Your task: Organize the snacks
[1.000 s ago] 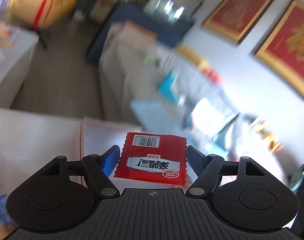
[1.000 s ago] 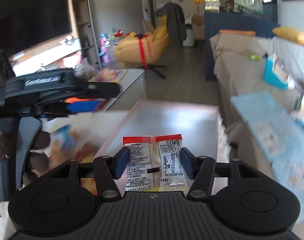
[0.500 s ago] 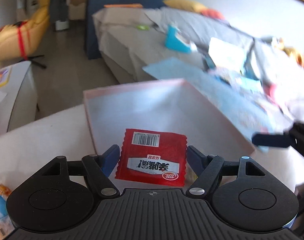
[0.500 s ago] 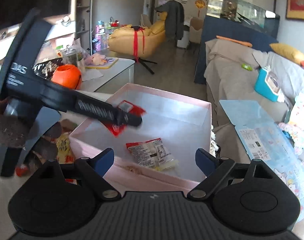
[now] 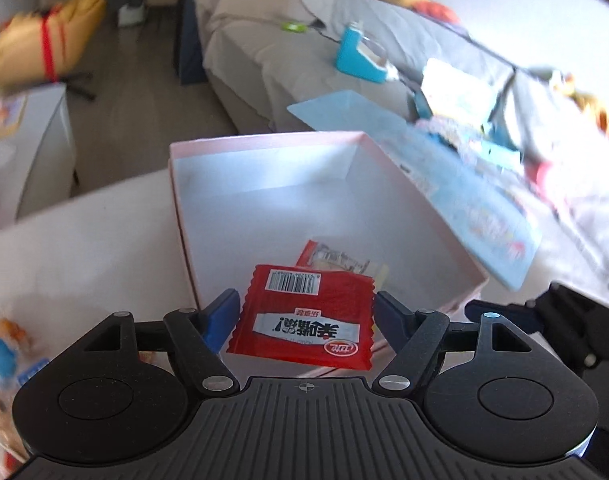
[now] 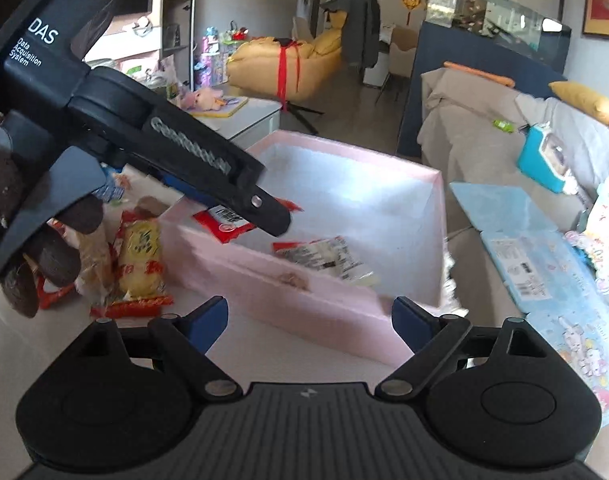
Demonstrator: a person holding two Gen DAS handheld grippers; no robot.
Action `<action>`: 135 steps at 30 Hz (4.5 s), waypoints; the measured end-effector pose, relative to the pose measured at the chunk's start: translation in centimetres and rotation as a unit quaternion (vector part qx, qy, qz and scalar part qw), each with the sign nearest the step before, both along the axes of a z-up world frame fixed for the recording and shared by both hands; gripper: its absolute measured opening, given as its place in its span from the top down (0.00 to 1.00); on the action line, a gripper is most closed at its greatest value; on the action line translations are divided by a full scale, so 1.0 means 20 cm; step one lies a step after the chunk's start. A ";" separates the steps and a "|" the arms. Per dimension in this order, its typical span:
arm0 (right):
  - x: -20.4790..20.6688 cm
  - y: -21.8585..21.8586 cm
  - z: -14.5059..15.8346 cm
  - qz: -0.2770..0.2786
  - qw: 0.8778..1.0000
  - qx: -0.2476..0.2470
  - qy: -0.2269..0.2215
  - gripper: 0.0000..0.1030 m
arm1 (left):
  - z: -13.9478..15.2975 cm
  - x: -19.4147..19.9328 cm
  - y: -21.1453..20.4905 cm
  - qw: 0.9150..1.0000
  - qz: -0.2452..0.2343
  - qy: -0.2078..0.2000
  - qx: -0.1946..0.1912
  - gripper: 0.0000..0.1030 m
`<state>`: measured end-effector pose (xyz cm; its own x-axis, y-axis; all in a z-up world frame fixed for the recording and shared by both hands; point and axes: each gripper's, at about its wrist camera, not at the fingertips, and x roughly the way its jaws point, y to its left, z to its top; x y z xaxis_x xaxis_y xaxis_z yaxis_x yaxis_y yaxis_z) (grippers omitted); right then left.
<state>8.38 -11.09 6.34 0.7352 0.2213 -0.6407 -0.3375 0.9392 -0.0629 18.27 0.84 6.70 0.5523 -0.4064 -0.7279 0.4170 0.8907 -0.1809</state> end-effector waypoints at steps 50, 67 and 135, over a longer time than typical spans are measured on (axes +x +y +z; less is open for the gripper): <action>-0.03 0.06 -0.13 0.008 0.998 0.045 0.047 0.13 | -0.01 -0.06 -0.10 0.996 -0.059 -0.055 0.043 0.25; 0.00 0.04 -0.17 -0.001 0.996 0.061 0.065 0.13 | 0.10 -0.02 0.04 0.991 0.015 -0.047 -0.127 0.24; -0.16 -0.08 -0.25 0.012 0.996 0.076 0.037 0.26 | 0.06 -0.04 0.80 0.945 0.286 0.116 -0.109 0.59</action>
